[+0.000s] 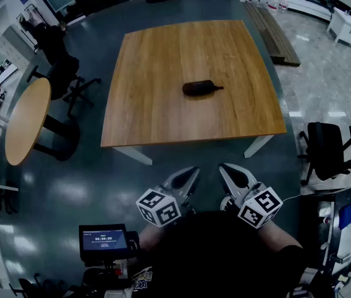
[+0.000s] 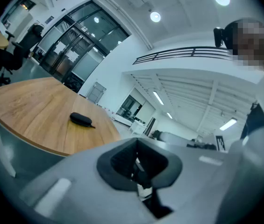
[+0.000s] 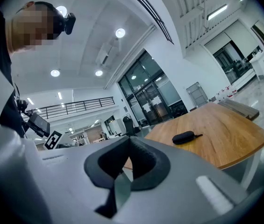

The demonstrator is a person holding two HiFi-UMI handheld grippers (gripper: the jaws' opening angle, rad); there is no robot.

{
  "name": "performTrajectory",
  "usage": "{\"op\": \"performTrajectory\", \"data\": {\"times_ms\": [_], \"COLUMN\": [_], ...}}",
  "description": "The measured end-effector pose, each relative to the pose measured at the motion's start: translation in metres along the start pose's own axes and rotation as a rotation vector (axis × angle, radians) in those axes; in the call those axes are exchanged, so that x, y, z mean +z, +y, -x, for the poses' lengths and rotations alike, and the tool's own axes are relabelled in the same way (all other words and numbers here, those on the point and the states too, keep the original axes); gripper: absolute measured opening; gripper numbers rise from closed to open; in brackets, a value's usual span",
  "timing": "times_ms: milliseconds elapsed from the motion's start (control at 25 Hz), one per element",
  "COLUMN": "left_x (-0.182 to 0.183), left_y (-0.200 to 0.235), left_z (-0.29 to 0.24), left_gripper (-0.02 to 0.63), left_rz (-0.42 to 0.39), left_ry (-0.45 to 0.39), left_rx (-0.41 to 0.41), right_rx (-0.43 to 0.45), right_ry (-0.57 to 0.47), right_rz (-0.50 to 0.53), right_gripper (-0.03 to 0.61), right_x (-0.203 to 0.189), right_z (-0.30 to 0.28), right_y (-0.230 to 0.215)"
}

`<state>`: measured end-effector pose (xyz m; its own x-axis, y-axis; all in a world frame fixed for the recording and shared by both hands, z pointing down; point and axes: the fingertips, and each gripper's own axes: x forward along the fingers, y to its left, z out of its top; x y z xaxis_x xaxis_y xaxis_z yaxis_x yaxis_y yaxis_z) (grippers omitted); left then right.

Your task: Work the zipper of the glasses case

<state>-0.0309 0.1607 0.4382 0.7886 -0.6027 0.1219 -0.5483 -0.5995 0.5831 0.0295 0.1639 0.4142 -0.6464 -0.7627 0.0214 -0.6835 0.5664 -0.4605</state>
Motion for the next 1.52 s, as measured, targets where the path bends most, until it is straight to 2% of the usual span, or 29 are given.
{"op": "performTrajectory", "data": {"times_ms": [360,1040,1280,1520], "left_x": [-0.011,-0.029,-0.016,-0.006], "left_y": [-0.009,-0.031,-0.02,-0.001], "left_z": [-0.017,-0.075,-0.073,-0.084], "left_gripper": [-0.002,-0.002,-0.002,-0.002], "left_rz": [0.003,0.03,0.033,0.053], "left_ry": [0.002,-0.025,-0.045,-0.043], "left_rx": [0.007,0.096,0.163,0.172], "right_rx": [0.013,0.148,0.182,0.157], "right_ry": [0.001,-0.012,-0.015,-0.02], "right_rz": [0.0,-0.024,-0.056,-0.076], "right_gripper": [0.005,0.005,0.005,0.005], "right_x": [0.004,0.033,0.039,0.045], "right_z": [0.014,0.041,0.029,0.015], "right_y": [-0.014,-0.066,-0.071,-0.087]}}
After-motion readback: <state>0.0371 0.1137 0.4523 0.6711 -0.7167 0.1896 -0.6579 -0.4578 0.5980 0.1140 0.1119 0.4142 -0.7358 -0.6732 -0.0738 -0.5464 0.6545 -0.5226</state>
